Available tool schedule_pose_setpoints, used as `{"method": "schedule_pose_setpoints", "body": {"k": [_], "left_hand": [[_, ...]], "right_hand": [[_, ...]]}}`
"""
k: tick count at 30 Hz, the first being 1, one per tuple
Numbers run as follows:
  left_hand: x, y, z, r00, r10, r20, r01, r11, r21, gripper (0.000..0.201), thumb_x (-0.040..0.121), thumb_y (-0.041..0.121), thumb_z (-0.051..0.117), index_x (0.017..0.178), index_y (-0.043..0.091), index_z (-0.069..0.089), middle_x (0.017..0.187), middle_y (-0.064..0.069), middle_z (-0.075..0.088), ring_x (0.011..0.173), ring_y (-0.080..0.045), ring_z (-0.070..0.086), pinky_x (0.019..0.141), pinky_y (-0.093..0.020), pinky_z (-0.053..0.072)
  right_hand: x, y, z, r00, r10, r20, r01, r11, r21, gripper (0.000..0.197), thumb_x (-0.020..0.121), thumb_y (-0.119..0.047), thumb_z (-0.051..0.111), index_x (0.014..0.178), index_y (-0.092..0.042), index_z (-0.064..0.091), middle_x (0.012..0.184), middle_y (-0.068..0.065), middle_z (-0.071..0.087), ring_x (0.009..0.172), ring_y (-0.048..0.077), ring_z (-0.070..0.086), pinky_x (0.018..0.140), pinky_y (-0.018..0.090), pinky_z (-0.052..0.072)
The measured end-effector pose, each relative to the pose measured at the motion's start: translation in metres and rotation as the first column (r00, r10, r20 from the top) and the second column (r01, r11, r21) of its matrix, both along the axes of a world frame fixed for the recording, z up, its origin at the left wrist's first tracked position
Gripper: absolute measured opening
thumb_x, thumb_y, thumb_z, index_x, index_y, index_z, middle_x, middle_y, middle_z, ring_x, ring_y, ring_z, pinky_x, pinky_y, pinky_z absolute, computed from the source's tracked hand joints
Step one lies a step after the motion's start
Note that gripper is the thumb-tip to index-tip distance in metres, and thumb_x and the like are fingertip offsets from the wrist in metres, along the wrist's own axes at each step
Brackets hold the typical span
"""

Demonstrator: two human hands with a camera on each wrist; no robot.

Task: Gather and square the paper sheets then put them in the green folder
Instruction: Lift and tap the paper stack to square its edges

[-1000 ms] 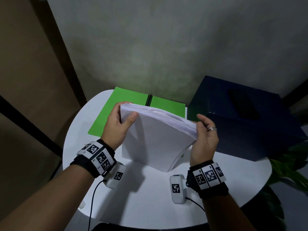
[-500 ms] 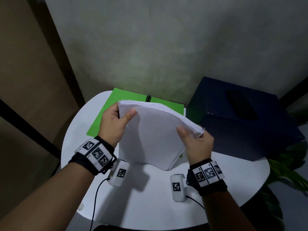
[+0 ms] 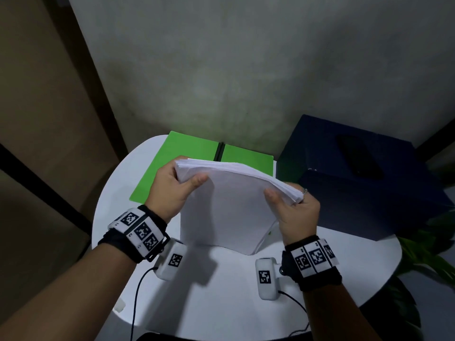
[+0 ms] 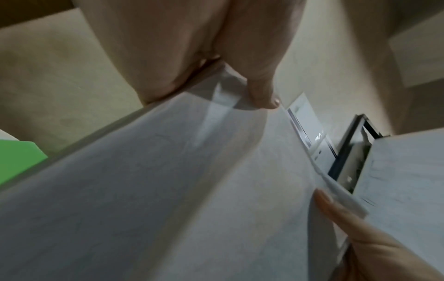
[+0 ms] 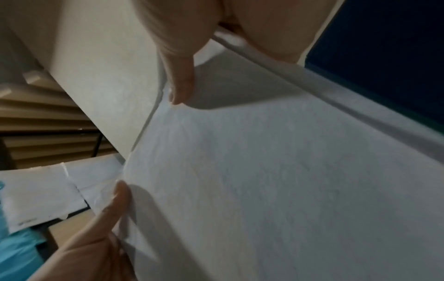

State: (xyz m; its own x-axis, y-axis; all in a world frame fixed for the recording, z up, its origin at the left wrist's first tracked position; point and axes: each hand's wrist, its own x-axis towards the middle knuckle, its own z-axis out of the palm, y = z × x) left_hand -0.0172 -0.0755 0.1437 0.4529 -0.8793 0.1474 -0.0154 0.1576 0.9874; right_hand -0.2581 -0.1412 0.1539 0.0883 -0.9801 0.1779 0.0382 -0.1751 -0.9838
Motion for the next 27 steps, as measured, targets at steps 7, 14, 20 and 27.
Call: {"method": "schedule_pose_setpoints", "body": {"k": [7, 14, 20, 27], "left_hand": [[0.004, 0.002, -0.001, 0.990, -0.004, 0.138, -0.012, 0.993, 0.118, 0.110, 0.052, 0.066, 0.082, 0.140, 0.028, 0.030, 0.131, 0.001, 0.052, 0.119, -0.011, 0.057, 0.102, -0.036, 0.049], [-0.014, -0.008, 0.078, 0.281, -0.065, 0.958, -0.137, 0.985, 0.107, 0.060, 0.069, 0.061, 0.071, 0.122, 0.038, 0.055, 0.122, 0.004, 0.063, 0.118, -0.027, 0.055, 0.094, -0.042, 0.042], [0.016, -0.004, 0.061, 0.617, 0.001, 0.787, -0.075, 0.996, 0.058, 0.024, 0.083, 0.043, 0.065, 0.078, 0.022, 0.053, 0.064, -0.001, 0.057, 0.072, -0.034, 0.060, 0.062, -0.041, 0.049], [0.048, 0.010, 0.027, 0.993, 0.067, 0.098, -0.075, 0.994, 0.079, 0.029, 0.087, 0.001, 0.067, 0.115, 0.006, 0.064, 0.085, 0.022, 0.075, 0.079, 0.002, 0.070, 0.070, -0.014, 0.054]], "right_hand": [[0.007, -0.001, -0.002, 0.997, 0.008, -0.076, 0.001, 0.994, 0.111, 0.025, 0.071, -0.008, 0.083, 0.068, -0.013, 0.059, 0.064, -0.011, 0.064, 0.064, 0.005, 0.060, 0.071, 0.026, 0.052], [0.039, -0.015, 0.041, 0.861, 0.033, -0.507, -0.205, 0.935, -0.288, 0.030, 0.076, -0.037, 0.078, 0.088, -0.010, 0.073, 0.077, 0.008, 0.074, 0.072, 0.028, 0.069, 0.065, 0.043, 0.055], [0.024, -0.013, 0.003, 0.736, -0.396, -0.548, 0.216, 0.906, -0.364, 0.079, 0.065, -0.034, 0.084, 0.135, -0.029, 0.049, 0.145, -0.007, 0.042, 0.135, 0.023, 0.036, 0.114, 0.044, 0.031], [-0.021, -0.028, -0.046, 0.992, -0.123, 0.020, 0.107, 0.922, 0.372, 0.092, 0.071, -0.006, 0.083, 0.146, -0.018, 0.030, 0.142, 0.004, 0.052, 0.126, 0.015, 0.054, 0.099, 0.029, 0.050]]}}
